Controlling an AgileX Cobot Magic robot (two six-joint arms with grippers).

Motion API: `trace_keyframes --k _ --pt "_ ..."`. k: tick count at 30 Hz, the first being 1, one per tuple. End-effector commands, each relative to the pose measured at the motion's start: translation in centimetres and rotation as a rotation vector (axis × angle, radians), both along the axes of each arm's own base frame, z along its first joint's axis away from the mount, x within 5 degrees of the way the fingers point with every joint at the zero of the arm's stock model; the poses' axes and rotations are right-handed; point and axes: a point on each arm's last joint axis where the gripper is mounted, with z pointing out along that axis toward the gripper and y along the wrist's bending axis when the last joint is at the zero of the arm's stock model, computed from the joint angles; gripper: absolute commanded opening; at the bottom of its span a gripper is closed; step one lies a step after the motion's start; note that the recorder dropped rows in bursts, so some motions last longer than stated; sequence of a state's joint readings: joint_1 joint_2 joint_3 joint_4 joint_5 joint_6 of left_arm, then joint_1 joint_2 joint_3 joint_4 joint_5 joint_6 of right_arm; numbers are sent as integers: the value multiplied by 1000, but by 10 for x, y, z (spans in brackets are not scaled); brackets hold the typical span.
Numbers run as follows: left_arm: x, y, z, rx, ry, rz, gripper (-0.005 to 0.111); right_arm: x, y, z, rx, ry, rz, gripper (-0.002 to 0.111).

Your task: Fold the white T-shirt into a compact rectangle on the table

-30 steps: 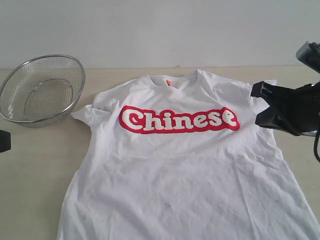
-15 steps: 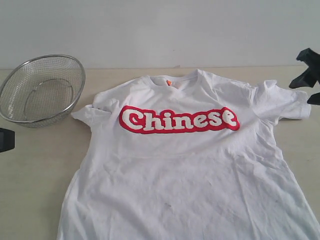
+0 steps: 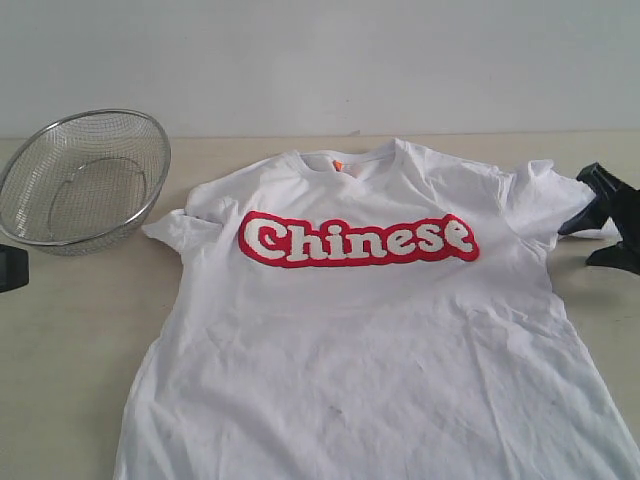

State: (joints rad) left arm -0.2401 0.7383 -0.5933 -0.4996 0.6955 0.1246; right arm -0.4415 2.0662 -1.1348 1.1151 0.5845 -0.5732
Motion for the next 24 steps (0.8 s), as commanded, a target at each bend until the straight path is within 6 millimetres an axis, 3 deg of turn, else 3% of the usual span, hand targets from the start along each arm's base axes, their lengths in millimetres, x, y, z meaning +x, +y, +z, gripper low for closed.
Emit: trace_keyframes --k 1,14,24 --pt "1 0 2 -10 -26 10 4 3 -4 -16 8 -9 -15 50" --pt "1 0 2 -1 -32 1 4 7 -18 -26 -54 -6 -180 50" --pt "2 1 2 -3 -42 7 4 6 -35 -27 -204 -1 -297 50"
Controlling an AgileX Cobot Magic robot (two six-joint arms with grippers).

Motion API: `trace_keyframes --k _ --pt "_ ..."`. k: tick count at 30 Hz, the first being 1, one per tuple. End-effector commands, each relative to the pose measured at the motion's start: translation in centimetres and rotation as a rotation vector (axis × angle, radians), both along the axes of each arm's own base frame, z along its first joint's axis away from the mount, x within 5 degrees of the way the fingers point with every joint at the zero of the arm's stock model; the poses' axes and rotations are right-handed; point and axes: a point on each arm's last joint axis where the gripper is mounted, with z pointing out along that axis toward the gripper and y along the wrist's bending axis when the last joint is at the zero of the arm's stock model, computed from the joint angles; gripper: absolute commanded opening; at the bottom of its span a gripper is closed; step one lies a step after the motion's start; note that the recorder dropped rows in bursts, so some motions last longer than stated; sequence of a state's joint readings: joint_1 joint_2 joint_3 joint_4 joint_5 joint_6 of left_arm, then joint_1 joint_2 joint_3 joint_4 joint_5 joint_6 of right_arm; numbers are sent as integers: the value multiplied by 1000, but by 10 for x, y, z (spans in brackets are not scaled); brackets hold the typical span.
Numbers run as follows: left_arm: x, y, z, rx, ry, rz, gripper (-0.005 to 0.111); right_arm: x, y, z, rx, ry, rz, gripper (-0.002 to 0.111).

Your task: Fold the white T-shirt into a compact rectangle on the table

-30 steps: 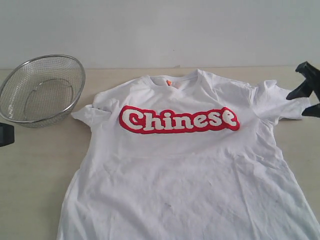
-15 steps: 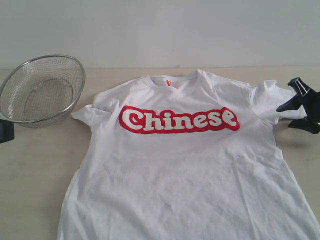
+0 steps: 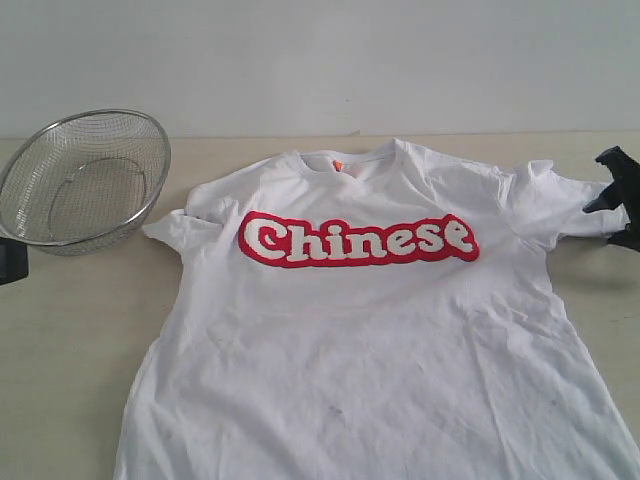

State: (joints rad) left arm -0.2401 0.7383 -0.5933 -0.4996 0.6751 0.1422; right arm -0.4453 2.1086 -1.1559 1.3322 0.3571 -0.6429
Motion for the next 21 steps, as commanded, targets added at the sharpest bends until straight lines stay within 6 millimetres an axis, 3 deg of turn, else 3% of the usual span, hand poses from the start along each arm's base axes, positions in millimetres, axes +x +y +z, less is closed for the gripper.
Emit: trace_keyframes --k 1,5,14,21 --pt "1 0 1 -11 -19 9 4 -7 -12 -18 -122 67 -55 50" --pt "1 0 2 -12 -22 11 4 -6 -14 -19 -147 69 -51 50" --pt "2 1 3 -15 -38 20 4 9 -5 -42 -45 69 68 50" --pt "4 1 4 -20 -60 33 4 10 0 -40 -62 49 177 50"
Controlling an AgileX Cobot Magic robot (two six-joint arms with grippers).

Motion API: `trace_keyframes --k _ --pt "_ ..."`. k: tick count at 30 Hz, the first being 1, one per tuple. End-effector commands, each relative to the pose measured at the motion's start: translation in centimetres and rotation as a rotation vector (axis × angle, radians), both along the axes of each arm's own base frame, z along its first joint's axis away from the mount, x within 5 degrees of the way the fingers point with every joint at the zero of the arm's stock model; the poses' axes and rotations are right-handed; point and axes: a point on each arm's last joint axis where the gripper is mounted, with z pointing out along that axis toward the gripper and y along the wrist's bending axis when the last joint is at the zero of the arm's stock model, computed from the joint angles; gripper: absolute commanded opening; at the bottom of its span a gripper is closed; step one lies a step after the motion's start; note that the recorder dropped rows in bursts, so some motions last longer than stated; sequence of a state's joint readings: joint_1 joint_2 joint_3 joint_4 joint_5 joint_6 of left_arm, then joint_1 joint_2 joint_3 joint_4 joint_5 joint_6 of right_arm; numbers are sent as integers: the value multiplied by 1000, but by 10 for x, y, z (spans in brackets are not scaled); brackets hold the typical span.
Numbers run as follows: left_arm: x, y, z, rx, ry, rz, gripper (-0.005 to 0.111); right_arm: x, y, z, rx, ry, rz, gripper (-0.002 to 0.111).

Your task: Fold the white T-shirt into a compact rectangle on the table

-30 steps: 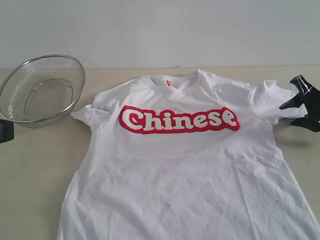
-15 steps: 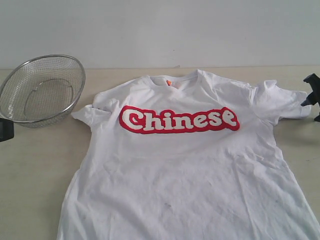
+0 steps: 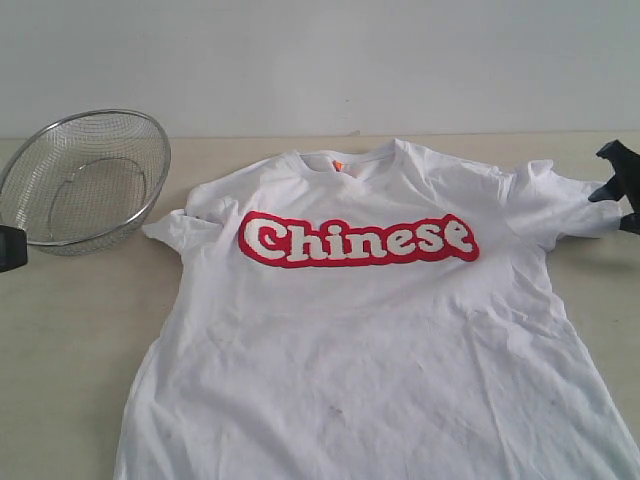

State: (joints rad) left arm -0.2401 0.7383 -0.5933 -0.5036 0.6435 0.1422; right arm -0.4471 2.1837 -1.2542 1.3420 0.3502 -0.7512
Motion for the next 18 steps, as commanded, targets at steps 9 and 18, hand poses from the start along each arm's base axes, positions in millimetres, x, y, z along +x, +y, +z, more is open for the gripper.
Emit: trace_keyframes --k 9,18 --pt "2 1 2 -10 -35 18 4 -10 14 -31 28 77 151 3" --pt "2 1 2 -10 -35 18 4 -6 12 -10 -19 31 180 0"
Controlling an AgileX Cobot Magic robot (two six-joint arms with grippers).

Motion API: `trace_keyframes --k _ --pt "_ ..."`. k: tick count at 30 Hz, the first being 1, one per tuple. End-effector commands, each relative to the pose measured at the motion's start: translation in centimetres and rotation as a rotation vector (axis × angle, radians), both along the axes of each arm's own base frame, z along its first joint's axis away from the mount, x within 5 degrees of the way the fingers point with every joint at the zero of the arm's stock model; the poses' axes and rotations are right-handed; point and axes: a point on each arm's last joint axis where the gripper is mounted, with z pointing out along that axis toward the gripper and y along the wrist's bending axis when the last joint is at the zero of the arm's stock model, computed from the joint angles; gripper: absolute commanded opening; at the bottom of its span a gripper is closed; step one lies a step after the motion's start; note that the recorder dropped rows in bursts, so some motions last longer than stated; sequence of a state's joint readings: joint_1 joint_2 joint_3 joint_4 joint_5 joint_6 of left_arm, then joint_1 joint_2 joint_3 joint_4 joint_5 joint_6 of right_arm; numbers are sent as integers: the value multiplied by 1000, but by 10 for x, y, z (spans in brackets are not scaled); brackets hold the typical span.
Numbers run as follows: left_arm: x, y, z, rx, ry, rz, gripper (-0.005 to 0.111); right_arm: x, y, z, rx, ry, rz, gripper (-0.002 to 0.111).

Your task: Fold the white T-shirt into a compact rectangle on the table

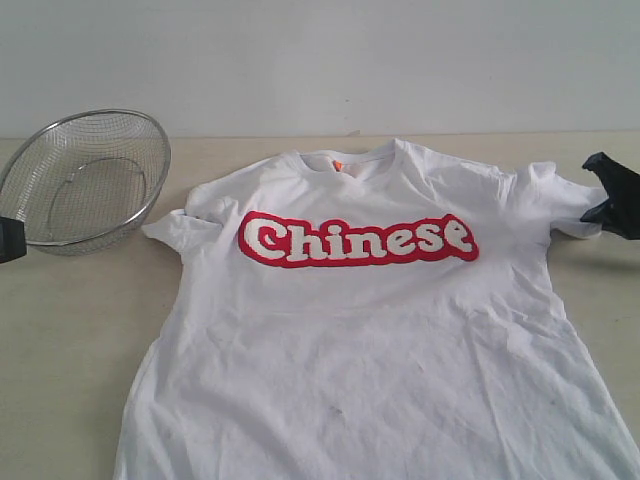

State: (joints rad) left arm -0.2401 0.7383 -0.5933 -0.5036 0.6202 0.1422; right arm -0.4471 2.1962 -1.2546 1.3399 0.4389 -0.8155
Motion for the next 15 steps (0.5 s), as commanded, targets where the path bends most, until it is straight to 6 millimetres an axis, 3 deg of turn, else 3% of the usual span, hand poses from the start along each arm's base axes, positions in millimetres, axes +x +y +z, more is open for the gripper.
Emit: trace_keyframes --k 1,10,15 --pt "0 0 1 -6 -15 6 4 -4 3 1 -61 16 84 0" --pt "0 0 1 -6 -15 6 4 12 2 67 -112 -150 157 0" --pt "1 1 1 -6 -17 7 4 16 10 85 -90 -198 220 0"
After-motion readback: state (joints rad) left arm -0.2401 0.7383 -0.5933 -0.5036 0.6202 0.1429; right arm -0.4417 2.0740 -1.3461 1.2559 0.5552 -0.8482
